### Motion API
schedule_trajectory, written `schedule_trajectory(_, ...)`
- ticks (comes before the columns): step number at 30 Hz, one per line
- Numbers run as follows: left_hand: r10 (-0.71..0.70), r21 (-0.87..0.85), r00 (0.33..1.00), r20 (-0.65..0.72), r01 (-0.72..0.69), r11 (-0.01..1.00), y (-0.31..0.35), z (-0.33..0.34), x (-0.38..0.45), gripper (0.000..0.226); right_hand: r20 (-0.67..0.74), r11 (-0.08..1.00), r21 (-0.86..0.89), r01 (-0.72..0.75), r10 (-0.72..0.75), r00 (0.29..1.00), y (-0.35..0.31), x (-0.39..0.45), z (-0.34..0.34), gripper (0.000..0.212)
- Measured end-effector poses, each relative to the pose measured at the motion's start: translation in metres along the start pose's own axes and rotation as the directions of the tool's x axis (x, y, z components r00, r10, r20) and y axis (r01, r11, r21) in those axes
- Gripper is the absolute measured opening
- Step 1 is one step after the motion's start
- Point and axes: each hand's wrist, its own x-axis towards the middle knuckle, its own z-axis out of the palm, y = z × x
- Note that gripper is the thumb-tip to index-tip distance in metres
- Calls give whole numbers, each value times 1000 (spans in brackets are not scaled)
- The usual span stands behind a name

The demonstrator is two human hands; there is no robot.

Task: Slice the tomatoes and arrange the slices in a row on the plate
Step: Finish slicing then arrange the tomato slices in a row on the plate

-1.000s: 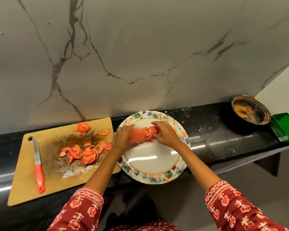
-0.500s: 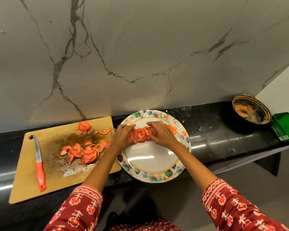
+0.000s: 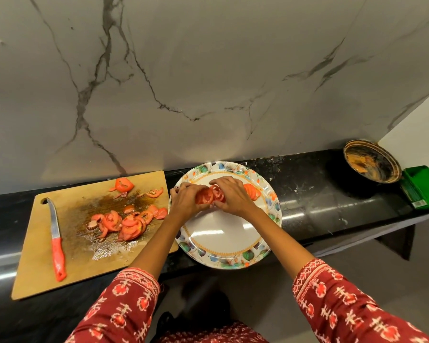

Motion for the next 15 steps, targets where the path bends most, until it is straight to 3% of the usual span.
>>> schedule_trajectory(7,-81,-38,997,-8,81,996,-4,-5,2,51,-3,1000,-17,-19,19,1000,3,0,1,51)
schedule_trajectory(15,-6,148,993,120,-11,989,-6,-13,5,64,73,999,9,-37,36,997,4,0,-2,61)
